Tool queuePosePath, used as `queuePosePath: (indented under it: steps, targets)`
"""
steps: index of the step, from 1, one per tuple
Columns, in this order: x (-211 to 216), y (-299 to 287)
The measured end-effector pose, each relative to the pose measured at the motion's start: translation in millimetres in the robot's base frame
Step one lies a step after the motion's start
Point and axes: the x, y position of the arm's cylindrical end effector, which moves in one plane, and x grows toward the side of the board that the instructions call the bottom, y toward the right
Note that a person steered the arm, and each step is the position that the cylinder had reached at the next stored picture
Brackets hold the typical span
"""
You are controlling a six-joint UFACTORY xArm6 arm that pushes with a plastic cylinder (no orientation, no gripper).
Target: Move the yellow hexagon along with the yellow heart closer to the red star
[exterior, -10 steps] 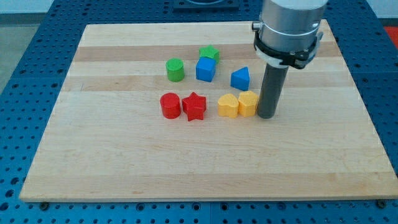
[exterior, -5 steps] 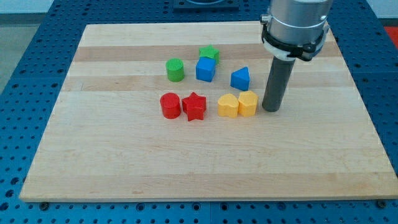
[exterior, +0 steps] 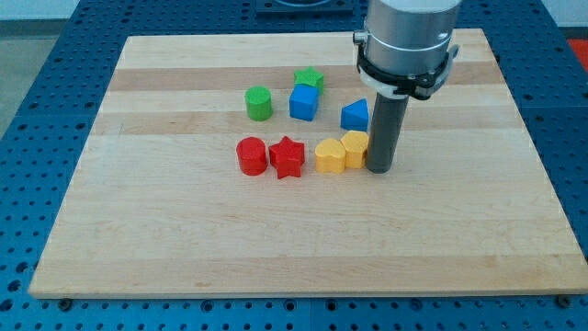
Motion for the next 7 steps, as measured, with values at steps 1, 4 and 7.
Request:
queuePosePath:
  steps: [1, 4, 7]
  targets:
    - [2.1, 8.0]
    - [-20.2, 42.5]
    - [-26.3, 22.7]
